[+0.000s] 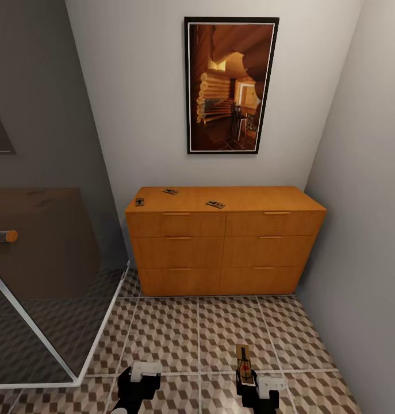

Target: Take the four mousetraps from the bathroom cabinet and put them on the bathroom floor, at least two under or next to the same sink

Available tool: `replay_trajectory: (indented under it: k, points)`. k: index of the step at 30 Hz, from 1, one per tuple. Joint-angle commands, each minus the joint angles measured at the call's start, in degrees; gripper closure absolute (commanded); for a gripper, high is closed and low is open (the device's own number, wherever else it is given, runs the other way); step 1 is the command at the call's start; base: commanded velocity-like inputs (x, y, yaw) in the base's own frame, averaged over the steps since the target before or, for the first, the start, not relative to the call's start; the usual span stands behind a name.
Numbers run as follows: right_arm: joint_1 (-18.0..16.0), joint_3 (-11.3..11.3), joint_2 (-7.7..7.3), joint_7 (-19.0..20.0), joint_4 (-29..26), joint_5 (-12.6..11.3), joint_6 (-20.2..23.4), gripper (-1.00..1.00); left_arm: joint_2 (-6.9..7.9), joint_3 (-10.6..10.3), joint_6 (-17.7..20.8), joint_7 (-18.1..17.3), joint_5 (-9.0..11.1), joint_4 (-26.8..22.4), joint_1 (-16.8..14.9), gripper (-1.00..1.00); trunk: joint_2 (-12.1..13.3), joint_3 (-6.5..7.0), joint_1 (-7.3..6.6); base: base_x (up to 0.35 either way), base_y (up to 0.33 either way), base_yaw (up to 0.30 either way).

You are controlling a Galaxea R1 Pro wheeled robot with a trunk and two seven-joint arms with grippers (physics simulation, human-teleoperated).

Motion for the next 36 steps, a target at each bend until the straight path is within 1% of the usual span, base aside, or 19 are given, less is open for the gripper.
replay_trajectory:
  k: [1, 22, 27, 33, 36]
  points:
    - [-0.04, -0.13, 0.01, -0.28, 0.04, 0.45, -0.12, 1.0, 0.03, -0.22, -0.13, 0.43, -0.04, 0.01, -0.04, -1.0, -0.03, -0.05, 0.0, 0.0, 0.0, 0.0]
    - [-0.04, -0.13, 0.04, -0.28, 0.04, 0.44, -0.12, 1.0, 0.03, -0.39, -0.27, 0.34, -0.04, 0.36, -0.06, -1.0, -0.03, -0.05, 0.0, 0.0, 0.0, 0.0]
    - [-0.03, -0.13, 0.02, -0.28, 0.04, 0.45, -0.12, 1.0, 0.01, -0.36, -0.23, 0.33, -0.05, 2.59, -0.08, -1.0, -0.03, -0.05, 0.0, 0.0, 0.0, 0.0]
    - [-0.03, -0.13, 0.04, -0.28, 0.04, 0.47, -0.12, 1.0, -0.04, -0.27, -0.29, 0.33, -0.09, 6.47, -0.04, -1.0, -0.03, -0.05, 0.0, 0.0, 0.0, 0.0]
    - [-0.03, -0.13, 0.03, -0.28, 0.04, 0.45, -0.12, 1.0, -0.05, -0.24, -0.3, 0.34, -0.1, 7.27, -0.04, -1.0, -0.03, -0.05, 0.0, 0.0, 0.0, 0.0]
